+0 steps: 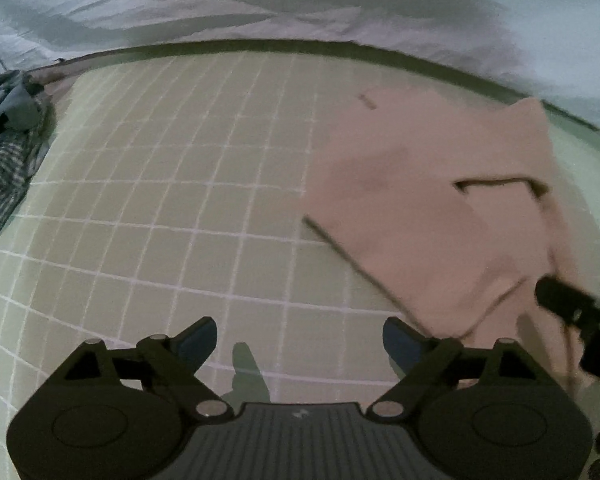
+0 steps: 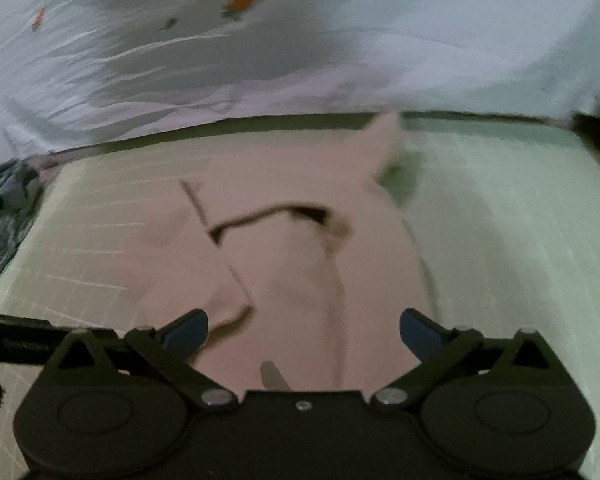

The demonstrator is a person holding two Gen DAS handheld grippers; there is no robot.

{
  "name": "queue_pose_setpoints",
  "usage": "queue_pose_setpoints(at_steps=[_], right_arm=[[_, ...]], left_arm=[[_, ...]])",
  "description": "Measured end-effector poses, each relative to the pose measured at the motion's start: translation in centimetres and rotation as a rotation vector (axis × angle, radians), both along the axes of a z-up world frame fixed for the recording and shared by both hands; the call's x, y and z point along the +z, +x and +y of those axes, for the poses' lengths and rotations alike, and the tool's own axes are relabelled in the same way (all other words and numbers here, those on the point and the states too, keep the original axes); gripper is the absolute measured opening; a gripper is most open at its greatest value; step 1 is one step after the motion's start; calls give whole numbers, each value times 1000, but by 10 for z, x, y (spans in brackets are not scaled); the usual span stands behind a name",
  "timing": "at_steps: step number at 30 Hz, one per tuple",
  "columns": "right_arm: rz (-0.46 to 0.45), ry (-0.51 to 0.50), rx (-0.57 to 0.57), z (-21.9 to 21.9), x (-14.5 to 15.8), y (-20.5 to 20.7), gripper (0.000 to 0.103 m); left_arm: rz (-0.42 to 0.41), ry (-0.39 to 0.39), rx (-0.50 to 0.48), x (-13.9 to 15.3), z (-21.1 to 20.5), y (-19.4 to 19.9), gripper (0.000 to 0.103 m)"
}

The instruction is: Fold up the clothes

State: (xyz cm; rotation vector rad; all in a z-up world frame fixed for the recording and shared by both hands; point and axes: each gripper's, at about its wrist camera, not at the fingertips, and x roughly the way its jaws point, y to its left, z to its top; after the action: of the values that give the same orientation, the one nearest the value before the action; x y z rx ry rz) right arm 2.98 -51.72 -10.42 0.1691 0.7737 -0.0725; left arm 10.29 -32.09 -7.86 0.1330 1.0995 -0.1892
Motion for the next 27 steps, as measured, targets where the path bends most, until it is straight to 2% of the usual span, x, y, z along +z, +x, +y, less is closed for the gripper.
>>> queue_pose_setpoints(at_steps=[7, 9, 16, 18, 19, 20, 21, 23, 27], right_arm=[[-1, -96, 44, 29, -2, 21, 102], [7, -124, 48, 37, -4, 23, 97], [32, -117, 99, 48, -7, 29, 55], [29, -122, 119, 52, -8, 30, 49], [32, -119, 133, 54, -8, 31, 42], [38, -114, 143, 55, -9, 32, 30], [46, -109, 149, 56, -10, 32, 25], [61, -92, 156, 56, -12, 33, 5], [61, -54, 155, 54, -8, 30, 2]], left_arm=[[52, 9, 46, -20, 13, 17, 91], [61, 11, 50, -22, 15, 20, 91], [60, 17, 50, -26, 17, 25, 97], [62, 18, 52, -28, 16, 25, 100], [64, 19, 54, -28, 17, 25, 102], [65, 19, 56, -29, 18, 24, 103], [67, 19, 55, -28, 17, 24, 103], [74, 19, 52, -27, 18, 25, 103], [83, 3, 55, -23, 18, 24, 103]])
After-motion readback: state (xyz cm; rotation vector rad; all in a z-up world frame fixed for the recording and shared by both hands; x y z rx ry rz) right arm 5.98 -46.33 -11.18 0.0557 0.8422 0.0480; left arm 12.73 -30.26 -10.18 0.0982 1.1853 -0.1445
